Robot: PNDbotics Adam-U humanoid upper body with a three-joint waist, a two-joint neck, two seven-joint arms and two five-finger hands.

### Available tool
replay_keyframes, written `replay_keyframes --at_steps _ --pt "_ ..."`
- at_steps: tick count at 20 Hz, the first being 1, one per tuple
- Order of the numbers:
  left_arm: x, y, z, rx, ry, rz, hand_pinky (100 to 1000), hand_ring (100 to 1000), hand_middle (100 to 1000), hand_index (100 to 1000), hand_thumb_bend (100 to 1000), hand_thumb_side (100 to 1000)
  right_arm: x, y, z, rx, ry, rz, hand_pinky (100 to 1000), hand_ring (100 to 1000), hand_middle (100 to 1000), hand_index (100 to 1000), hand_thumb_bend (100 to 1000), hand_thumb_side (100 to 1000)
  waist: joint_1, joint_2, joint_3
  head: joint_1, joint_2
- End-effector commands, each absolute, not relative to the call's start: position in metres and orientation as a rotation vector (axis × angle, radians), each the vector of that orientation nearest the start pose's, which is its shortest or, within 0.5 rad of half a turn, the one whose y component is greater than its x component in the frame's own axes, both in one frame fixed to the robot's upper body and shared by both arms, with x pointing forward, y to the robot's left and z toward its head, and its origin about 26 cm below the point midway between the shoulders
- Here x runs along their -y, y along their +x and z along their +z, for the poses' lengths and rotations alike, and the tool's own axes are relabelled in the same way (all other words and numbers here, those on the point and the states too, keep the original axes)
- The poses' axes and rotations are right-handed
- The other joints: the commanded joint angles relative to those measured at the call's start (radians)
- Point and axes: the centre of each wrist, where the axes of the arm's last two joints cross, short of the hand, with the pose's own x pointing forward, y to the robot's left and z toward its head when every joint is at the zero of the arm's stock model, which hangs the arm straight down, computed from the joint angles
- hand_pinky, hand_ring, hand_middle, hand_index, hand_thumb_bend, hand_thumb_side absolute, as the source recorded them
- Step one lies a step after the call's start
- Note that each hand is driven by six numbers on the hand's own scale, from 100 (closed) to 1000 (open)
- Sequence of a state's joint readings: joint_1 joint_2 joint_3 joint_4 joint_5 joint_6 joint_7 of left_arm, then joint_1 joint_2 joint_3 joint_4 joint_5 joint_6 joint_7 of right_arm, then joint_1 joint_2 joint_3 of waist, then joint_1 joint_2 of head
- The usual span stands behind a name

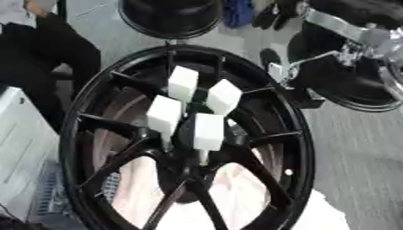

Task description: Pull the pin out of the wheel hub.

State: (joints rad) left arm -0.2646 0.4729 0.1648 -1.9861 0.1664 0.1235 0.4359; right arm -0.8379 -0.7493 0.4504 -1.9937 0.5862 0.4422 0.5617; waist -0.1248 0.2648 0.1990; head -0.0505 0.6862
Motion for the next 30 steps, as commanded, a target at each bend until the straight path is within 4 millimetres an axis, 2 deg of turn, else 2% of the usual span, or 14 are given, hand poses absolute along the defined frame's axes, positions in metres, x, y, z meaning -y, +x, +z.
replay_keyframes --at_steps 1,5,15,22,30 --pt "-0.333 0.286 0.23 2.188 0.58 0.176 746 649 611 751 100 387 0.18 0.296 0.32 1.674 -0.935 1.658 945 797 758 827 100 336 0.009 -0.013 -0.001 -0.006 0.006" --pt "-0.34 0.283 0.227 2.15 0.622 0.162 746 648 610 751 100 384 0.179 0.296 0.319 1.656 -0.936 1.804 982 812 768 843 100 387 0.012 -0.01 0.002 -0.01 0.007" --pt "-0.349 0.278 0.225 2.088 0.682 0.102 746 647 610 752 100 372 0.171 0.294 0.323 1.524 -0.852 2.084 1000 841 796 844 100 379 0.015 -0.015 -0.005 -0.019 0.013" --pt "-0.352 0.276 0.225 2.076 0.702 0.073 747 647 610 752 100 372 0.167 0.293 0.327 1.561 -0.825 2.13 1000 841 796 849 100 374 0.011 -0.009 0.001 -0.037 0.011" --pt "-0.353 0.276 0.224 2.066 0.703 0.074 747 646 609 751 100 383 0.161 0.291 0.332 1.6 -0.869 2.122 1000 842 798 851 100 380 -0.003 0.014 0.011 -0.075 -0.008"
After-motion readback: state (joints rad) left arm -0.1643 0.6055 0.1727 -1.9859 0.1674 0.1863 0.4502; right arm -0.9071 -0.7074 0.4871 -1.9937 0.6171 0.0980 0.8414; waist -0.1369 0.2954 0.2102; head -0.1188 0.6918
